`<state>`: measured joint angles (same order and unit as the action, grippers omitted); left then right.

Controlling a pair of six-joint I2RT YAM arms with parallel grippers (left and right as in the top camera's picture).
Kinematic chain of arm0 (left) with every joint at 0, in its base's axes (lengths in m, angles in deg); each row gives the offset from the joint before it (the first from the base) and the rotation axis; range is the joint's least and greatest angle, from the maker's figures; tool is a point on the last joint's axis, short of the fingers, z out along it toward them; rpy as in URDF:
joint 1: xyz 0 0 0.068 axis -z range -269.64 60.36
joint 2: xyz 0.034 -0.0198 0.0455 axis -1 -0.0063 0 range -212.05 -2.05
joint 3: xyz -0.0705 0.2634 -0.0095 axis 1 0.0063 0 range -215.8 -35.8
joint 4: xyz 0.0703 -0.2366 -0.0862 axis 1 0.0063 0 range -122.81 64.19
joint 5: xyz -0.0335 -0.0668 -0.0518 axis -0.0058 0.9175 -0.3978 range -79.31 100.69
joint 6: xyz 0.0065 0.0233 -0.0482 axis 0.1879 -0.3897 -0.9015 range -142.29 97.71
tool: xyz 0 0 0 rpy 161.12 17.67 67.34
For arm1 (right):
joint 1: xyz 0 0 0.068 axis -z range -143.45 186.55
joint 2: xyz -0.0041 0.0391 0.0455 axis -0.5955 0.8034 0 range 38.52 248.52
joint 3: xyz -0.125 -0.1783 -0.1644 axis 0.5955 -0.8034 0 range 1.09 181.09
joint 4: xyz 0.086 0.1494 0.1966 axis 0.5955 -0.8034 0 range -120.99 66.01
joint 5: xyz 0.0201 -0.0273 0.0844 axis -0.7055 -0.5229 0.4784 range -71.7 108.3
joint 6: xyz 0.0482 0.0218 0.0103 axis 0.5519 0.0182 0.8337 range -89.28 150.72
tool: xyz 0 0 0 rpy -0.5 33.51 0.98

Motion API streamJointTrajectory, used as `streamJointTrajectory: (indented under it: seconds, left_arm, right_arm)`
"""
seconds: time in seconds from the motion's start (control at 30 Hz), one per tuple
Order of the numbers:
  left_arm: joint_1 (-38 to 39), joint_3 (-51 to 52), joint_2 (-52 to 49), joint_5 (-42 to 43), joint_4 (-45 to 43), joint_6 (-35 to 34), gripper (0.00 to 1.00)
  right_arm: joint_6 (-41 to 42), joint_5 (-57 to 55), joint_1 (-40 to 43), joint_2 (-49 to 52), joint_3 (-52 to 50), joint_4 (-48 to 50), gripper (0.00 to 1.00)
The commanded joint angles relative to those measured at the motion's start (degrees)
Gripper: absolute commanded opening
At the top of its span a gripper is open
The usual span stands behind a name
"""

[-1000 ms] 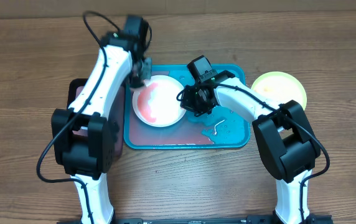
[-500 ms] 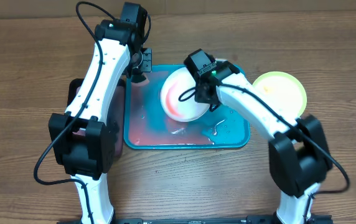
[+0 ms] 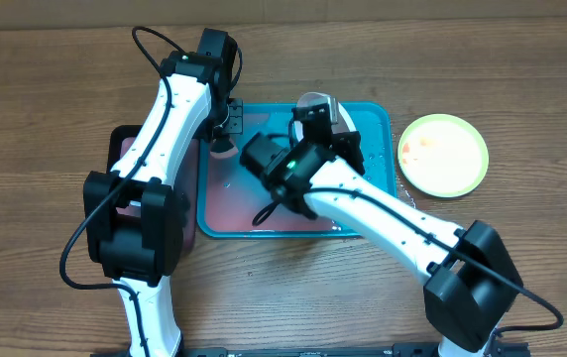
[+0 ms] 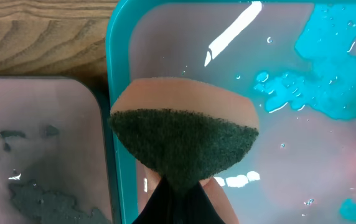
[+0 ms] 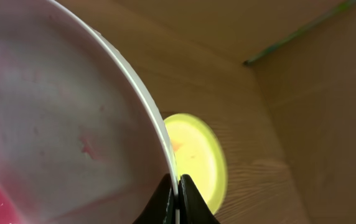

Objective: Clean dirty plates on tray and stack at the side
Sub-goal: 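Lift the white plate with right gripper, tilting it up off tray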

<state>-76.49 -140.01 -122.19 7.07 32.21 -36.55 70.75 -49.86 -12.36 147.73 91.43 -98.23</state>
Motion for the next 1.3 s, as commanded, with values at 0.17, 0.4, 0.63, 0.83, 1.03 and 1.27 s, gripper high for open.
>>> streamJointTrajectory:
  seconds: [0.17,0.4,0.63,0.83,1.03,1.27]
  left_arm:
    - [0.4,0.4,-0.5,0.7,-0.6,-1.0,0.04]
    - [0.4,0.4,-0.5,0.7,-0.5,-1.0,0.04]
    - [0.4,0.4,-0.5,0.7,-0.5,-1.0,0.04]
    - [0.4,0.4,-0.5,0.7,-0.5,-1.0,0.04]
    - [0.4,0.4,-0.5,0.7,-0.5,-1.0,0.04]
    - [0.4,0.4,-0.5,0.7,-0.5,-1.0,0.04]
  right_arm:
    - [12.2,-13.0,-1.5,-1.8,1.4,-8.3,0.04]
    - [18.8,-15.0,-1.5,-1.8,1.4,-13.9,0.04]
    - [20.5,-14.8,-1.5,-1.8,1.4,-14.8,0.04]
    - [22.0,-13.0,-1.5,-1.8,1.4,-14.6,0.04]
    - [24.7,-2.1,0.3,-1.8,1.3,-13.0,0.04]
    - [23.3,2.8,2.9,-1.8,1.3,-12.6,0.04]
